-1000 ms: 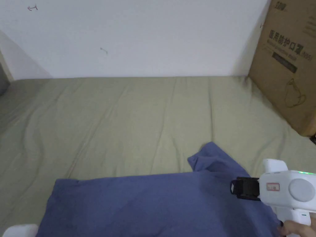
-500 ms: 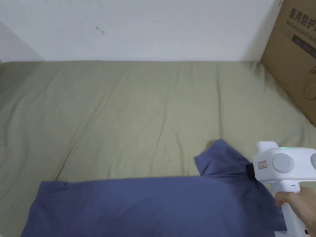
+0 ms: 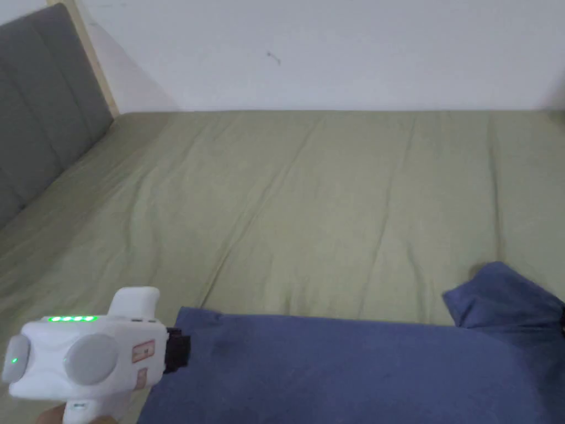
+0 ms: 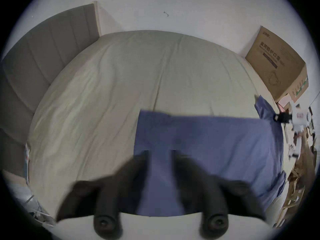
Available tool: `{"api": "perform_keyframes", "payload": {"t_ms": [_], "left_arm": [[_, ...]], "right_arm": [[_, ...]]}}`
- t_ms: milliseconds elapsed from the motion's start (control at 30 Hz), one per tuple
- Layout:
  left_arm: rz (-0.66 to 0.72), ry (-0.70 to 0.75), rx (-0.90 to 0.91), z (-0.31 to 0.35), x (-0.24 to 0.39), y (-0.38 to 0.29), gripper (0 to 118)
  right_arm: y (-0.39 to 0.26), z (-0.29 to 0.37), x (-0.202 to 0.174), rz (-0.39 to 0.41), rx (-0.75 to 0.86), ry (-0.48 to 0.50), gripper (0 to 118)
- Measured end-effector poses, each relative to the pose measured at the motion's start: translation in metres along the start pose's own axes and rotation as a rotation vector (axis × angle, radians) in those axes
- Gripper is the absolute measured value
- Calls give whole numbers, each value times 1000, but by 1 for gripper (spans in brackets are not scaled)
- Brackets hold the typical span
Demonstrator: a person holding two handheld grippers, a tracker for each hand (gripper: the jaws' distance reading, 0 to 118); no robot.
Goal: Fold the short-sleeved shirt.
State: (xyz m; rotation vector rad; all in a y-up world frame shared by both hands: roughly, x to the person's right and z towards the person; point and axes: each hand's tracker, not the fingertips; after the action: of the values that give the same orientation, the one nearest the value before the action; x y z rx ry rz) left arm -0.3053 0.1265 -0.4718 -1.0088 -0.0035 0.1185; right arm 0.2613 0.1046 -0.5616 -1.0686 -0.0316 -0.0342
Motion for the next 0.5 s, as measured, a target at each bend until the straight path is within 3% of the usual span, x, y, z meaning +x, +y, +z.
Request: {"api": "perform_keyframes", "payload": {"t_ms": [33, 67, 133, 233, 267, 300, 333, 400, 433, 467, 500], "left_arm": [[6, -17, -3, -15, -1, 16, 103], [0, -30, -13, -29, -2, 28, 107], [16, -21, -24, -55, -8, 54, 110], [42, 44, -123, -94, -13, 71, 104], [41, 46, -156, -103, -15, 68, 98], [24, 51, -195, -114, -15, 67, 61], [-29, 87, -247, -121, -9, 59, 41], [-64, 87, -177, -106, -2, 60, 33], [-47, 72, -176, -97, -1, 63, 14], [-45, 45, -181, -94, -1, 64, 3], [-42, 39, -173, -88, -1, 64, 3]], "right_arm": [[-1, -1, -1, 3, -1, 0, 0], [-2, -3, -3, 4, -1, -2, 0], [-1, -4, 0, 1, -4, 2, 0], [-3, -6, 1, -11, -4, 12, 0], [-3, -7, 1, -13, -6, 13, 0], [-4, -8, 1, -12, -11, 16, 0], [-5, -9, 1, -10, -15, 15, 0], [-5, -7, 1, -8, -21, 19, 0], [-8, 0, -5, -6, -18, 17, 0], [-9, 6, -6, -10, -14, 18, 0], [-10, 11, -7, -17, -2, 21, 0]]}}
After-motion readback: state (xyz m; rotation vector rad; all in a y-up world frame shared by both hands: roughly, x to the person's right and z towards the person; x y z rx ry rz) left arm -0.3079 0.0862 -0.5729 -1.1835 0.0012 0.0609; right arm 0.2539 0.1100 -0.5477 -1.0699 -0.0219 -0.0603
